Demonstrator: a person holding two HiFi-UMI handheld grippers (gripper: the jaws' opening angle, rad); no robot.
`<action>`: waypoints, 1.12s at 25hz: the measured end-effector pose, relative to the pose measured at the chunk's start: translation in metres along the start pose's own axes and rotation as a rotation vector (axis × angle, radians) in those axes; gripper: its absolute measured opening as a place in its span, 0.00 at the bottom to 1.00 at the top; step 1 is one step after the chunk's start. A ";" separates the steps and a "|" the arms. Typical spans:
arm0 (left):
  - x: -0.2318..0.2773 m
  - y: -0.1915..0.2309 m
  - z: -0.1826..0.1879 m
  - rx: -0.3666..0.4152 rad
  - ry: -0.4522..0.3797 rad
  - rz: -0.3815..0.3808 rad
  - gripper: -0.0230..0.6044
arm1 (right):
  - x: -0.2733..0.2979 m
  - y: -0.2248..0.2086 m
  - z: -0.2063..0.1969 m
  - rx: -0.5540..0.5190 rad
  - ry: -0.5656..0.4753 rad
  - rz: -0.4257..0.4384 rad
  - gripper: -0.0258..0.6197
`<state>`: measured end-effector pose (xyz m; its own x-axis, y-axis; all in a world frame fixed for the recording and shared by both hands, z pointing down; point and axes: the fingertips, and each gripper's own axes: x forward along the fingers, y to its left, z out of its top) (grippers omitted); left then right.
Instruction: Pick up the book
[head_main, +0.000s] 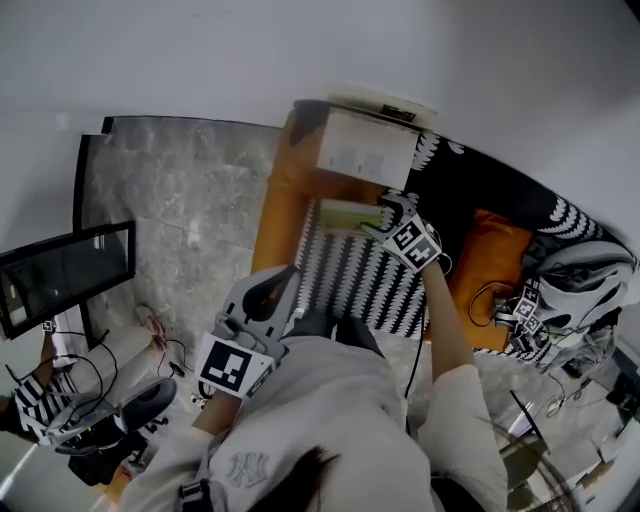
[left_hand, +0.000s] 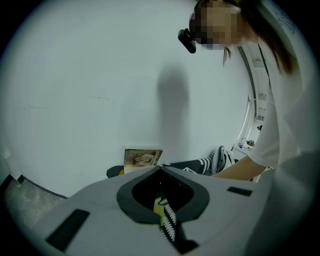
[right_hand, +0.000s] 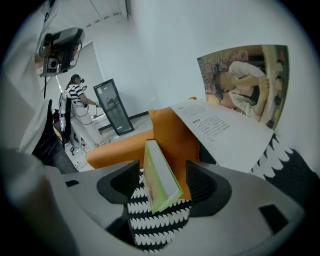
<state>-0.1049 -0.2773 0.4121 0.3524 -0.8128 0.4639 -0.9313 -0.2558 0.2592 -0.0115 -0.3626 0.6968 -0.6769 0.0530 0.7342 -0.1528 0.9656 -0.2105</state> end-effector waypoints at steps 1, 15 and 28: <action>0.000 0.000 -0.001 -0.002 0.007 0.002 0.05 | 0.006 -0.002 -0.004 -0.037 0.030 0.010 0.48; 0.009 -0.001 -0.017 -0.036 0.073 0.028 0.05 | 0.065 0.007 -0.054 -0.142 0.192 0.153 0.48; 0.011 -0.001 -0.026 -0.064 0.081 0.042 0.05 | 0.063 0.016 -0.060 -0.056 0.176 0.208 0.28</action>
<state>-0.0983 -0.2722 0.4388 0.3217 -0.7767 0.5416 -0.9386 -0.1861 0.2906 -0.0137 -0.3285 0.7783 -0.5534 0.2905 0.7806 0.0199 0.9416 -0.3362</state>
